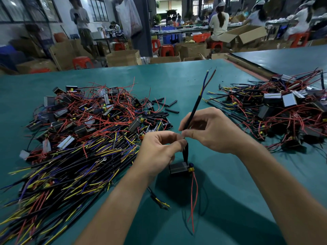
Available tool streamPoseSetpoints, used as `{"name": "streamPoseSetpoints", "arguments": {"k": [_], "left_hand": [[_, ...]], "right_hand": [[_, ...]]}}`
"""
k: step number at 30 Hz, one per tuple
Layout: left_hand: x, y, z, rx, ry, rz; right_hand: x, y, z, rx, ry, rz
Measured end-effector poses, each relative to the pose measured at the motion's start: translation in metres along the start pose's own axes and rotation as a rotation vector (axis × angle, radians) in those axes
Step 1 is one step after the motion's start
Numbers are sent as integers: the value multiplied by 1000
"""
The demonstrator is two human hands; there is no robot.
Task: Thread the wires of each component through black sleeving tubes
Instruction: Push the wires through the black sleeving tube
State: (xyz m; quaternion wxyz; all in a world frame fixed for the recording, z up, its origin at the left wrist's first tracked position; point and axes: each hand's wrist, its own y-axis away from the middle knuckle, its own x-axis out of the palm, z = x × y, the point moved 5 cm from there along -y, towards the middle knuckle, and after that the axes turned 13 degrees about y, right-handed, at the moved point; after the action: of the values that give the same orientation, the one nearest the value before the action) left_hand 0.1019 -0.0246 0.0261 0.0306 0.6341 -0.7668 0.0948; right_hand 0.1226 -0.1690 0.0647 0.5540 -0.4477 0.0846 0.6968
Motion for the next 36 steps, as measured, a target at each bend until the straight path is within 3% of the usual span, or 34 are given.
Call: {"name": "streamPoseSetpoints", "arguments": {"k": [15,29,36], "left_hand": [[0,1,1,210,-217,-181],[-3,-1,6,-47,52,-86],[-1,0,8,33,70,-122]], "right_hand": [[-4,3,-1,46,51,85],[-4,3,-2,67,69,104],[-4,3,-3,58,81,97]]}}
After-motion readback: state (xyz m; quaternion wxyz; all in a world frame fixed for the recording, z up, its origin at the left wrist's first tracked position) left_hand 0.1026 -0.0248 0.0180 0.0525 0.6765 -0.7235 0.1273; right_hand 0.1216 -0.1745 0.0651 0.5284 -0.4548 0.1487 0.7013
